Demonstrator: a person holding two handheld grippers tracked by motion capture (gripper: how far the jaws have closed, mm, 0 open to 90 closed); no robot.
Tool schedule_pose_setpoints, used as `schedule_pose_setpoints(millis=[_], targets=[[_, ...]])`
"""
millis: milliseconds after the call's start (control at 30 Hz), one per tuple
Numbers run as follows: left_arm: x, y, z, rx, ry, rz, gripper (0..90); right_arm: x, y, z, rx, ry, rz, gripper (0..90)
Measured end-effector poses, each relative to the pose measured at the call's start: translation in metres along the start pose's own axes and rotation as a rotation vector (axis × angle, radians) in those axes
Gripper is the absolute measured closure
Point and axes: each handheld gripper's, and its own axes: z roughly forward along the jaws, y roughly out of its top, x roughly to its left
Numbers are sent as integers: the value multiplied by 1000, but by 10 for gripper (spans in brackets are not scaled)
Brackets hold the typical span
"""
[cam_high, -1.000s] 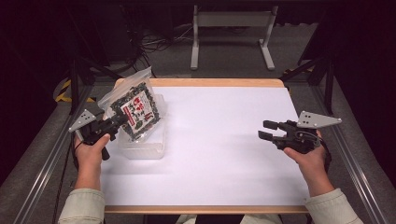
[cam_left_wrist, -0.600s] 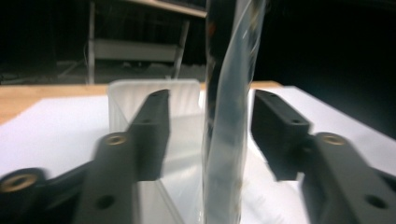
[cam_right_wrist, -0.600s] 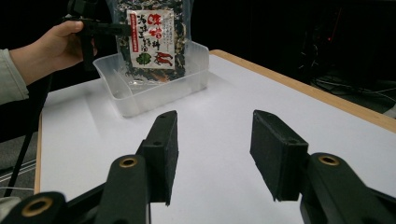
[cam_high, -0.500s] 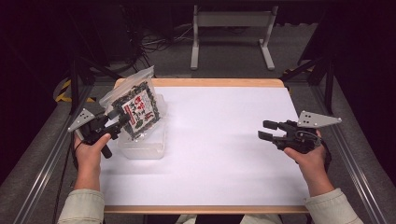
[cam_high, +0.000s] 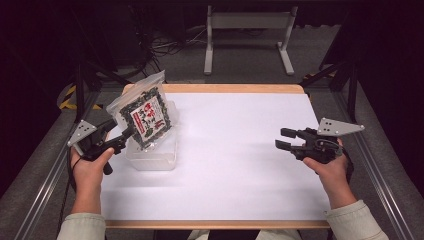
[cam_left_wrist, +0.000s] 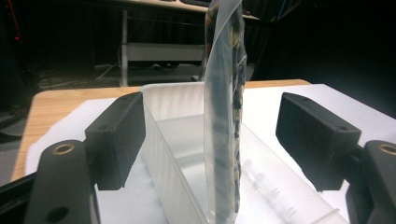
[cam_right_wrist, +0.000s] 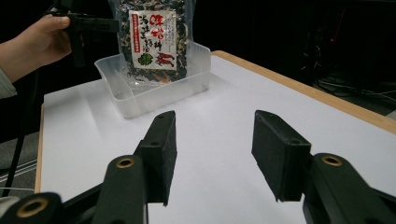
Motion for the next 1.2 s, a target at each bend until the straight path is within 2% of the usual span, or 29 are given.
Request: schedule_pose_setpoints(millis=[233, 400, 467, 667, 800, 933, 1200], targets=[[-7, 2, -19, 42, 25, 7, 248, -1, 1, 4, -4, 10, -1, 491], [-14, 4, -32, 43, 48, 9, 240, -2, 1, 3, -11, 4, 5, 487], [-23, 6, -40, 55, 52, 15, 240, -2, 1, 3, -10, 5, 7, 486], [-50, 9, -55, 59, 24, 25, 239, 1, -1, 7, 4, 9, 3, 479], [-67, 11, -58, 93, -8, 56, 206, 1, -1, 2, -6, 5, 6, 470], [-87, 11, -59, 132, -73, 62, 175, 0, -1, -1, -10, 4, 12, 456], [-119, 10, -41, 142, -196, 125, 138, 1, -5, -4, 1, 2, 12, 434]])
